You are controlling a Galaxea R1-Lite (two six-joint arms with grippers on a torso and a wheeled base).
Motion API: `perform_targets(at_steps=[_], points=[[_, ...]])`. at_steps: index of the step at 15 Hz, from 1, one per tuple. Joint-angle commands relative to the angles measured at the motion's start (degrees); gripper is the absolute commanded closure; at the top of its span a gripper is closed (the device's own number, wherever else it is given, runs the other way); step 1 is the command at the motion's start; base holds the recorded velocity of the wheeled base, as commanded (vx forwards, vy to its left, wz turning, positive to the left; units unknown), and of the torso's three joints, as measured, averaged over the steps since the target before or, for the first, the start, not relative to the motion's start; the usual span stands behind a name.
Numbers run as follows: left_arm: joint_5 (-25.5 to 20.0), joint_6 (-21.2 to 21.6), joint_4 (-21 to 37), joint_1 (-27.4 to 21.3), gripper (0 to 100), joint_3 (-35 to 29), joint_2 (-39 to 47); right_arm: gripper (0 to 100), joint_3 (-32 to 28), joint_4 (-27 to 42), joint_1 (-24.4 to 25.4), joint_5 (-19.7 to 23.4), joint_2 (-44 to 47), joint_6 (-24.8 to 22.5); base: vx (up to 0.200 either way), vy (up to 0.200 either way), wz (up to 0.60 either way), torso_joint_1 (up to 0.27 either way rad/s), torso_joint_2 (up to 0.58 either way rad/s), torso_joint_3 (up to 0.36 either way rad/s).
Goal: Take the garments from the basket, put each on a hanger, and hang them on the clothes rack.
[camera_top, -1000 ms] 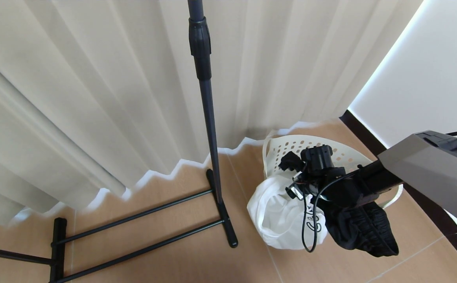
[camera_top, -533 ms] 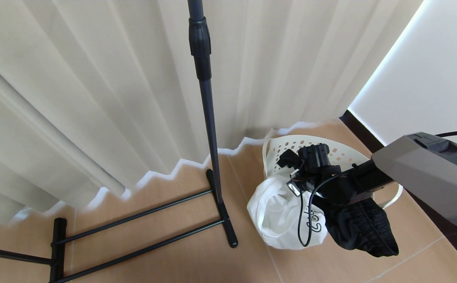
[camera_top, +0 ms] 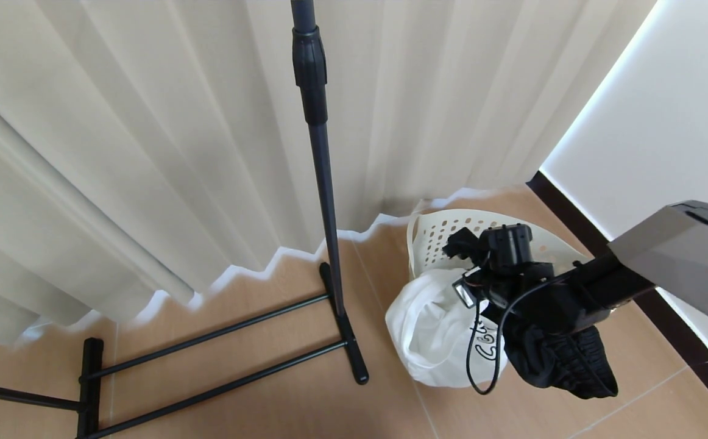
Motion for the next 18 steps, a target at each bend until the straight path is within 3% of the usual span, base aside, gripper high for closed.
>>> perform_targets(at_steps=[1,3,8,18], points=[[-0.1,0.0,0.0,0.0,0,0.0,0.0,100,15.3,-8.7,4.3,0.8,-17.8,2.9,0.0,0.0,0.0,0.0,0.0,0.0],[-0.1,0.0,0.0,0.0,0,0.0,0.0,100,24.0,-12.6,9.9,0.7,-30.9,3.5,0.0,0.0,0.0,0.0,0.0,0.0],[-0.1,0.0,0.0,0.0,0,0.0,0.0,100,27.4,-11.8,19.9,-0.1,-54.6,3.6,0.0,0.0,0.0,0.0,0.0,0.0],[-0.2,0.3,0.0,0.0,0,0.0,0.1,100,28.0,-11.8,20.0,0.0,-54.2,3.5,0.0,0.0,0.0,0.001,0.0,0.045]])
